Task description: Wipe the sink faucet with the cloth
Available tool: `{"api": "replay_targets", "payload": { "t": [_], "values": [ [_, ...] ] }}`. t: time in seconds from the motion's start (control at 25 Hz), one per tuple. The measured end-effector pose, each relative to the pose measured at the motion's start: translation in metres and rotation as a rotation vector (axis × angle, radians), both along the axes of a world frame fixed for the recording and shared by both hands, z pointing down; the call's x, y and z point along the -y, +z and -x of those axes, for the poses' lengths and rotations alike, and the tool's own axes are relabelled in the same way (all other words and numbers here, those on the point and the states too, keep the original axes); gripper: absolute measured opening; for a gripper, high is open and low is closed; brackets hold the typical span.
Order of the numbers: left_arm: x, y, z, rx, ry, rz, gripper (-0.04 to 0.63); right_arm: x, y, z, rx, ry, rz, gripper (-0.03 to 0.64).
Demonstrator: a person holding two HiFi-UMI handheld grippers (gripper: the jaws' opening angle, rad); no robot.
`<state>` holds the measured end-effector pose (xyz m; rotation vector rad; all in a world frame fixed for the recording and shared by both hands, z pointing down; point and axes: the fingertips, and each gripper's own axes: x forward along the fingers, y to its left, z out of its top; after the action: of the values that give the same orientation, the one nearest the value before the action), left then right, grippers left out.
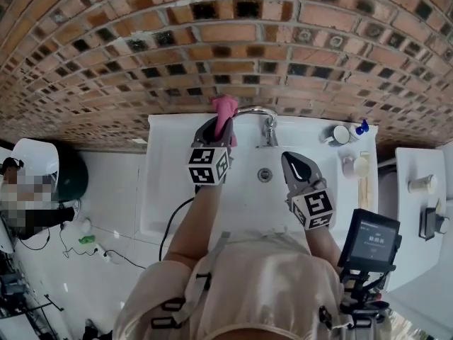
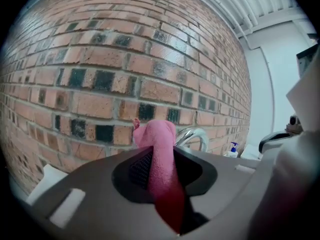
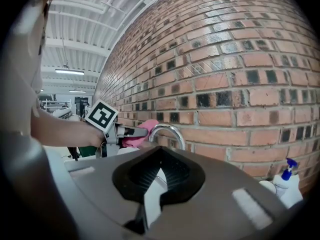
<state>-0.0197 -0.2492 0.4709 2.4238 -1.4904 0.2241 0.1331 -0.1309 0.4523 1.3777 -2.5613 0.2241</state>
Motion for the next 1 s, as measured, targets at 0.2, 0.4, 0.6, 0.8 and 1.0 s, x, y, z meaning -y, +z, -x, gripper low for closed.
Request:
{"api": "replay_targets", "payload": {
  "t": [0.2,0.4,0.6,0.8,1.0],
  "values": [
    [-0.002,-0.034,-0.034,0.044,0.078,-0.098,0.092,-0.003,-0.003,-0.002,0.010,0.000,-0.008,-0.009],
    [-0.008,-0.045,-0.070,0.094,0.153,-0.175,0.092,-0.007,-0.004,-0.014,0.013,0.025,-0.020,-0.009],
    [-0.017,-0.029,-0.126,0.068,0.307,-0.121,0.092,-0.009,0.000,-0.033,0.018,0.061,-0.009,-0.009],
    [-0.016,0.013,-0.153,0.123,0.381,-0.049,0.092,-0.008,0.009,-0.044,0.013,0.069,0.009,-0.009],
    [-0.013,0.047,-0.159,0.226,0.409,0.014,0.091,-0.003,0.022,-0.053,0.017,0.081,0.034,-0.009]
  ]
}}
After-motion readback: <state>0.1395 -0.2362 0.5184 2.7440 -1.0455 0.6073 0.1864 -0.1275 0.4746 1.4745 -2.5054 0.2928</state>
